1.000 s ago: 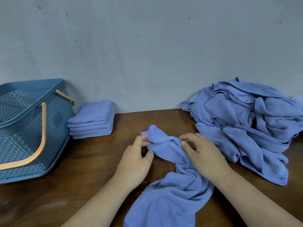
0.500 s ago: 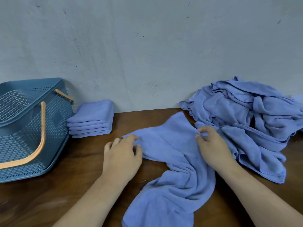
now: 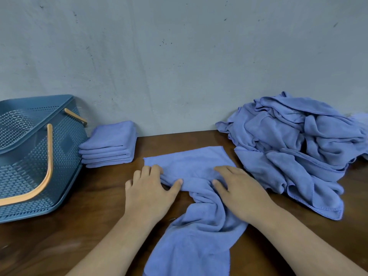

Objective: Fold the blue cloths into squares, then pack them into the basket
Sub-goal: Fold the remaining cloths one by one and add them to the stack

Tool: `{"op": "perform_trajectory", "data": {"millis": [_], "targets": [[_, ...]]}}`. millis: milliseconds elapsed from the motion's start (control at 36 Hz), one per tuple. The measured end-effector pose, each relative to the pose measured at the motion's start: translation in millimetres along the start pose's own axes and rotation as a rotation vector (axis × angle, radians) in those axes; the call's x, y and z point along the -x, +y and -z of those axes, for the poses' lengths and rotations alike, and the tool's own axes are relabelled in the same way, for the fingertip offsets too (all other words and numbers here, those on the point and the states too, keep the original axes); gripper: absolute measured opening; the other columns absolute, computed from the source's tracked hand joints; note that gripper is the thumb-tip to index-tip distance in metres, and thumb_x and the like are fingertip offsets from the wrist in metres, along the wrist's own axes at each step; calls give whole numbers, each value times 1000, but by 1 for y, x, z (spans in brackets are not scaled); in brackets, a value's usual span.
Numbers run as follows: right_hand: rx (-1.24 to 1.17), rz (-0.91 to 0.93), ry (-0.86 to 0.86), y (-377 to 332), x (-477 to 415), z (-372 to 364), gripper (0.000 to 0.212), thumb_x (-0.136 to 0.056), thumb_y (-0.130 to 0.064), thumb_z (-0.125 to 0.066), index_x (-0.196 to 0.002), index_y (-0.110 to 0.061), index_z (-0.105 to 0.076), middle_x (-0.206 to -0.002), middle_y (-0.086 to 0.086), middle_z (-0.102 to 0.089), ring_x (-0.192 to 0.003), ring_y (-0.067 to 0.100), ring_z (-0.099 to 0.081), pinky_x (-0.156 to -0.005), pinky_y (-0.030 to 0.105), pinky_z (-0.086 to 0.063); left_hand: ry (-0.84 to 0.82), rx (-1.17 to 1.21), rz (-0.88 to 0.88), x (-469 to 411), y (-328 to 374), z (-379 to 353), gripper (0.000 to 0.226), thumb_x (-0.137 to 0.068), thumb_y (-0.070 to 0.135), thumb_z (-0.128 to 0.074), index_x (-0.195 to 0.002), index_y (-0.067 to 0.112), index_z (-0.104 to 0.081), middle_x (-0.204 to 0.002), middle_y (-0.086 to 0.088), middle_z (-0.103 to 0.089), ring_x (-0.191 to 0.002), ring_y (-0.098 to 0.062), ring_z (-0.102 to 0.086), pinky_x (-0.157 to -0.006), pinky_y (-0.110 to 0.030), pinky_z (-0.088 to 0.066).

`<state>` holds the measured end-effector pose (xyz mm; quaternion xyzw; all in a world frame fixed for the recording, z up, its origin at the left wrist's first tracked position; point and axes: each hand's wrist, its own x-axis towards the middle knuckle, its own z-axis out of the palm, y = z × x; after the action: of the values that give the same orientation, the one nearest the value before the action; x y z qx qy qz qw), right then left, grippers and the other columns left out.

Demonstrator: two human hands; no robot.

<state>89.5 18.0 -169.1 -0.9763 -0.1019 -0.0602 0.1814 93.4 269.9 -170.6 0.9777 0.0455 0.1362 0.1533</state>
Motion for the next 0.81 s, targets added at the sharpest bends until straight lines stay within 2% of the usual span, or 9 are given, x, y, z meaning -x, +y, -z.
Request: {"op": "perform_trajectory", "data": {"millis": [111, 222, 361, 417, 500, 583, 667, 722, 806], "targets": [[42, 13, -90, 11, -7, -3, 61, -110, -56, -33, -166, -32, -26, -175, -5, -18, -161, 14, -13, -128, 32, -14, -59, 59, 22, -9, -8, 3, 55, -97, 70, -49, -143, 41, -46, -143, 16, -50, -135, -15, -43, -112, -42, -34], [31, 1, -9, 18, -11, 2, 68, -103, -65, -37, -163, -34, -31, -174, -6, -21, -162, 17, -13, -128, 38, -22, 9, 150, 154, -18, -24, 8, 62, -100, 59, -56, -152, 30, -41, -154, 3, -46, -144, -24, -39, -115, -49, -34], [12, 79, 29, -1, -3, 3, 61, -104, -62, -40, -157, -32, -43, -167, -5, -35, -153, 13, -32, -122, 29, -29, 9, 59, 230, -16, -20, 10, 67, -93, 81, -40, -125, 25, -59, -129, 0, -54, -128, -26, -45, -108, -46, -36], [40, 101, -68, -8, 2, -6, 63, -106, -64, -32, -161, -33, -36, -172, -3, -26, -158, 15, -22, -127, 31, -22, 1, 13, 204, -15, -15, 10, 63, -89, 85, -42, -113, 29, -58, -119, 4, -52, -124, -24, -45, -103, -44, -36], [96, 151, -168, -11, 4, -11, 69, -105, -69, -19, -166, -38, -19, -177, -3, -7, -163, 15, -1, -131, 33, -5, -26, 56, 166, -16, -5, 9, 41, -91, 74, -55, -100, 34, -60, -109, 10, -49, -115, -20, -45, -97, -40, -35], [114, 177, -196, -12, 4, -10, 87, -91, -83, 1, -166, -42, -13, -177, -4, -1, -163, 13, 6, -131, 33, 2, -24, 206, 148, -17, -3, 6, 22, -97, 52, -60, -88, 32, -62, -99, 12, -57, -101, -17, -48, -88, -36, -36], [113, 170, -209, -15, 6, -10, 90, -88, -84, 4, -167, -43, -10, -177, -5, 3, -162, 13, 9, -131, 32, 4, 10, 529, 143, -20, -5, 9, 22, -101, 33, -57, -85, 17, -55, -74, 3, -61, -71, -20, -58, -60, -32, -38], [110, 164, -223, -18, 7, -7, 84, -91, -79, -3, -167, -45, -6, -177, -5, 6, -162, 12, 12, -129, 31, 7, 28, 744, 242, -23, -4, 14, 22, -102, 24, -55, -86, 12, -46, -67, 2, -51, -57, -16, -45, -55, -30, -33], [109, 154, -243, -20, 8, -3, 81, -92, -77, -6, -166, -47, -2, -176, -7, 11, -161, 10, 15, -128, 30, 9, -43, 1047, 415, -30, -3, 13, 26, -100, 14, -53, -81, 19, -35, -61, 3, -32, -60, -16, -29, -57, -35, -32]]}}
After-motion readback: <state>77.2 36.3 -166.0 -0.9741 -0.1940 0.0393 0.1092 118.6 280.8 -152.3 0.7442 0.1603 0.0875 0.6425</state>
